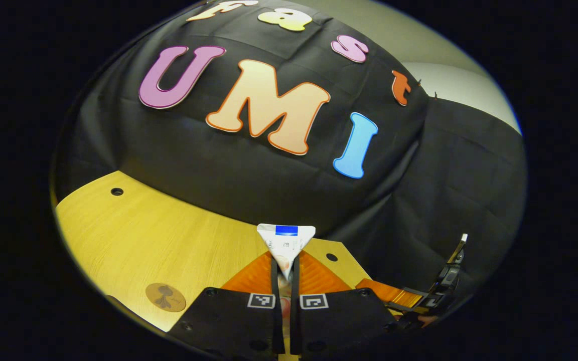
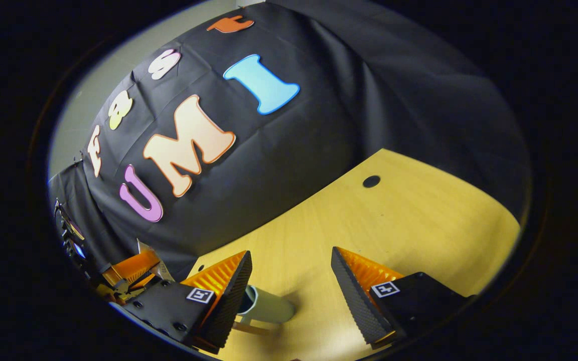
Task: Put the toothbrush and toothpaste on the desktop into the cup, then pick up the cup and place it on the coaster on the desktop.
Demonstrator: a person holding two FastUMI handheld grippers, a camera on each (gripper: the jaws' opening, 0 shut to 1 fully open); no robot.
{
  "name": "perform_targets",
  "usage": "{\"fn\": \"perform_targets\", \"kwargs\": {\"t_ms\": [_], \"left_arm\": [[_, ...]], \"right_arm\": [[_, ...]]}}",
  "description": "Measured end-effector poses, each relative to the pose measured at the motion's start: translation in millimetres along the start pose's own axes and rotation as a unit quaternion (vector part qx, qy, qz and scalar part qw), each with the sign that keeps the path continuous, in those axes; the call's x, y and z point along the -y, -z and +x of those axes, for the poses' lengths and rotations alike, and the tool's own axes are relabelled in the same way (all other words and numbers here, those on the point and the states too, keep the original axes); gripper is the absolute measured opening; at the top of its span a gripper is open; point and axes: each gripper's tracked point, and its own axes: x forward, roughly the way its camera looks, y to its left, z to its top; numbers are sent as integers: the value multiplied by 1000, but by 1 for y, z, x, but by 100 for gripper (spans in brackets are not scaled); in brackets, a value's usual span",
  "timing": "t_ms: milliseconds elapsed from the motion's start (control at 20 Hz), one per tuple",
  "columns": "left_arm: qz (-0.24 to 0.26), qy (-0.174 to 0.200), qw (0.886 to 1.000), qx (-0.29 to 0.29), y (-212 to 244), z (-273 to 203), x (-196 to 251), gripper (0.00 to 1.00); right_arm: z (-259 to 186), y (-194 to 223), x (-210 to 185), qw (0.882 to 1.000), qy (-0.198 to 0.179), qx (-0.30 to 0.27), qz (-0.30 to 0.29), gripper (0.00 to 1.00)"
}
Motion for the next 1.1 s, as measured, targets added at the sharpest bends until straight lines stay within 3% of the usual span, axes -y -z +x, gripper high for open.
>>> {"fn": "perform_targets", "kwargs": {"t_ms": [100, 200, 250, 300, 450, 650, 900, 1050, 1100], "left_arm": [[-10, 17, 1000, 13, 7, 17, 5, 3], [-3, 10, 1000, 18, 16, 29, 0, 4], [7, 0, 1000, 15, 23, 34, -4, 4], [16, -11, 1000, 10, 31, 38, -8, 3], [29, -5, 1000, 3, 53, 50, -1, 4], [82, -7, 997, 7, 60, 53, 3, 4], [96, -26, 995, -10, 82, 48, 0, 6], [100, -24, 995, -20, 89, 36, 2, 19], [103, -28, 994, -17, 87, 32, 2, 36]], "right_arm": [[-17, -13, 13, 1000, 13, 18, -13, 97], [-32, -16, 26, 999, 24, 22, -25, 97], [-37, -19, 28, 999, 22, 25, -32, 92], [-42, -21, 30, 999, 20, 28, -35, 97], [-53, -29, 42, 998, 21, 31, -40, 97], [-52, -23, 45, 998, 23, 21, -52, 97], [-46, -14, 39, 997, 8, 16, -76, 97], [-49, -6, 43, 997, 6, 6, -79, 97], [-51, -7, 42, 997, 4, 7, -76, 97]]}}
